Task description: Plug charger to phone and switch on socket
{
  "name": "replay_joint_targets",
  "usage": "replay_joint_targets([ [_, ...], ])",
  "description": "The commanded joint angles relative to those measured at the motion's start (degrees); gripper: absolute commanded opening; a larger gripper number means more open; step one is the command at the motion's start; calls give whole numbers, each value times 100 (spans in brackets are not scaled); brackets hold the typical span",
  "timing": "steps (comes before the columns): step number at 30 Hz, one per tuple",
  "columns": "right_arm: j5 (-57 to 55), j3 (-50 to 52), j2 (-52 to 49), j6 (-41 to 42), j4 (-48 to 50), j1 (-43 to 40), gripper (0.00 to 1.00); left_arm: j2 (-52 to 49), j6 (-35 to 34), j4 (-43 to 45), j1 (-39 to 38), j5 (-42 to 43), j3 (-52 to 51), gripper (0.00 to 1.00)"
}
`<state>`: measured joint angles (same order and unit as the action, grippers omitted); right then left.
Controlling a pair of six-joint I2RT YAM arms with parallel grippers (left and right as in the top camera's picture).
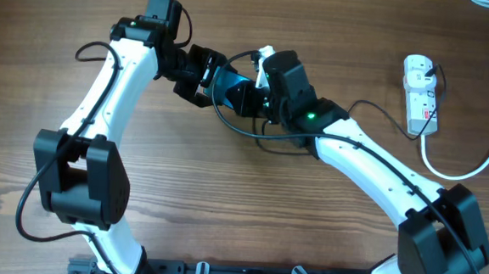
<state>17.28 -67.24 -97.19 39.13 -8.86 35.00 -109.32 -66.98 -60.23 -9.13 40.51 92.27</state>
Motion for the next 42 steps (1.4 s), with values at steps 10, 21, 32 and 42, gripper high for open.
replay_joint_targets([
  [10, -81, -129, 13, 374, -24, -24, 4, 98, -42, -28, -13, 131, 107, 58],
  [21, 382, -129, 339, 1436, -365, -752, 4, 101, 1543, 221, -9, 188, 107, 57],
  [32, 505, -129, 343, 4730, 352, -798, 4, 101, 2277, 723, -9, 531, 107, 56],
  [42, 264, -127, 343, 5742, 1012, -487, 4, 101, 1060, 1261, -11, 483, 107, 48],
])
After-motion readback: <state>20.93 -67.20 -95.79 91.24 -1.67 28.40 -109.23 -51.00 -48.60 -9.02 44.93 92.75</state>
